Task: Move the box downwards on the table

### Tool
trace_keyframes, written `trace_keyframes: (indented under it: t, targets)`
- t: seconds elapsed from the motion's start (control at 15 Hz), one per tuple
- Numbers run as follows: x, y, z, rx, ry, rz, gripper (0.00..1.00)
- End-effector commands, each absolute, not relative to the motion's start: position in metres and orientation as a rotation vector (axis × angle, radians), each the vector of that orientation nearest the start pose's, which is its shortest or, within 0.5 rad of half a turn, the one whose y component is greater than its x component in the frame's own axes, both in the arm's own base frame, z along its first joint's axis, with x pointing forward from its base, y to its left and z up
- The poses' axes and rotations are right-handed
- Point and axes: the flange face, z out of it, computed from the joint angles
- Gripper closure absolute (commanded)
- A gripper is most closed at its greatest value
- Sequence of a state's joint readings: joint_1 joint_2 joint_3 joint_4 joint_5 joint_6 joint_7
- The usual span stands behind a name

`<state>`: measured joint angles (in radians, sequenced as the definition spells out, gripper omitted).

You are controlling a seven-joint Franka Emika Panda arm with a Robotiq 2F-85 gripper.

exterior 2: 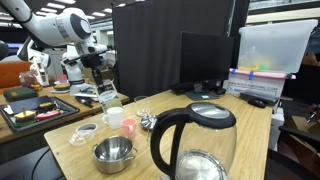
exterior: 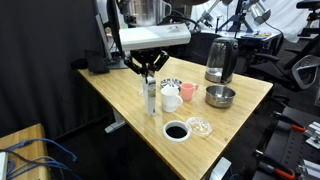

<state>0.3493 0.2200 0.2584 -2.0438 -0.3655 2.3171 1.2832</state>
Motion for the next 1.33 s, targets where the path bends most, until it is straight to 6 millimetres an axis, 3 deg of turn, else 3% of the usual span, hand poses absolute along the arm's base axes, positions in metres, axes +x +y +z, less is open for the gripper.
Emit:
trace_keyframes:
  t: [0.0, 0.13, 0.27, 0.33, 0.53, 1.0, 1.27]
  targets:
    - [0.499, 0.325, 0.339, -3.109, 0.733, -0.306, 0.99]
    - [0.5, 0.323, 0.331, -3.113, 0.743, -0.269, 0.98]
    - [0.499, 0.322, 0.322, -3.113, 0.748, -0.217, 0.9]
    - [0.499, 0.323, 0.323, -3.108, 0.74, -0.196, 0.69]
    - [0.498, 0.323, 0.323, -3.093, 0.749, -0.156, 0.53]
    - [0.503, 0.311, 0.325, -3.077, 0.788, -0.123, 0.02]
    - [0.498, 0.296, 0.342, -3.018, 0.774, -0.064, 0.0]
